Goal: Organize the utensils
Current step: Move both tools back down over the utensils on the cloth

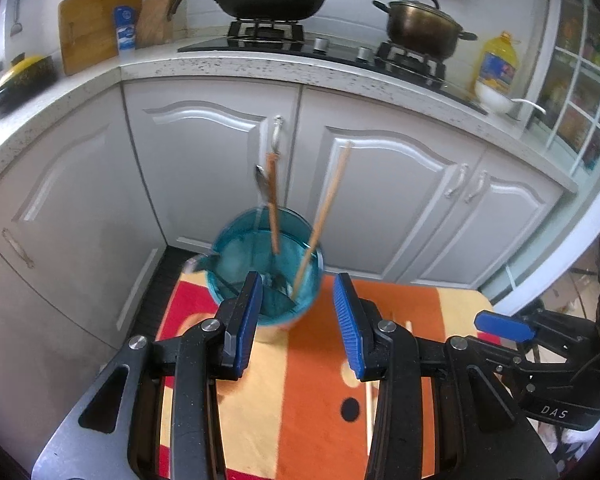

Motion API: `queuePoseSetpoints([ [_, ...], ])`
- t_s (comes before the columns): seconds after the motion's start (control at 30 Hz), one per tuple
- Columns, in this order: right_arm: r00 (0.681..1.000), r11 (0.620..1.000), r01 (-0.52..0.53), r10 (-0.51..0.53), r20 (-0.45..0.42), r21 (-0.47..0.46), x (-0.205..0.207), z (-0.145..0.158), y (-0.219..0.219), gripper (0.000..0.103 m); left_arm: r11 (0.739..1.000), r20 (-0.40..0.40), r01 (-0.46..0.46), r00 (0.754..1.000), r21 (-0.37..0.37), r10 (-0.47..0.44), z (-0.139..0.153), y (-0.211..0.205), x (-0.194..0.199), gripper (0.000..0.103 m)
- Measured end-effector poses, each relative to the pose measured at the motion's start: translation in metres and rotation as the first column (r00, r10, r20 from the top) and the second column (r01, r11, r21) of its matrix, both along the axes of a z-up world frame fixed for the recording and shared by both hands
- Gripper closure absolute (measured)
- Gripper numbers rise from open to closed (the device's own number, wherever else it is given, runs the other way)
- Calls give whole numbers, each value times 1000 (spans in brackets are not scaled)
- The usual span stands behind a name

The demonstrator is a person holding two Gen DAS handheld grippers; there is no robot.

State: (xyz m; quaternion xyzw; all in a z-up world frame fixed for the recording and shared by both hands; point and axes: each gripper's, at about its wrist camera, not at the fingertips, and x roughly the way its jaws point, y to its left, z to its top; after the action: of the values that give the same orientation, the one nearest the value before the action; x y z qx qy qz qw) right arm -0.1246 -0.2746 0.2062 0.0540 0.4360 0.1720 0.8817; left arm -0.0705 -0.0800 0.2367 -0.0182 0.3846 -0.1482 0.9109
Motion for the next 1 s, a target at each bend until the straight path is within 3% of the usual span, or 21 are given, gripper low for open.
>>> queuePoseSetpoints([
  [0.4, 994, 994, 108, -108, -34, -15, -47, -16, -38, 63, 996, -79, 81, 993, -37, -84, -24, -29, -27, 67],
  [0.77, 976, 991, 137, -136, -169, -7, -50, -86, -52, 62, 990, -225, 133, 964, -41, -139, -89, -47, -25, 67],
  [1.0, 962, 990, 139, -138, -237, -15, -34, -124, -52, 62, 985, -329, 160, 929, -57, -170, -139, -65, -12, 67],
])
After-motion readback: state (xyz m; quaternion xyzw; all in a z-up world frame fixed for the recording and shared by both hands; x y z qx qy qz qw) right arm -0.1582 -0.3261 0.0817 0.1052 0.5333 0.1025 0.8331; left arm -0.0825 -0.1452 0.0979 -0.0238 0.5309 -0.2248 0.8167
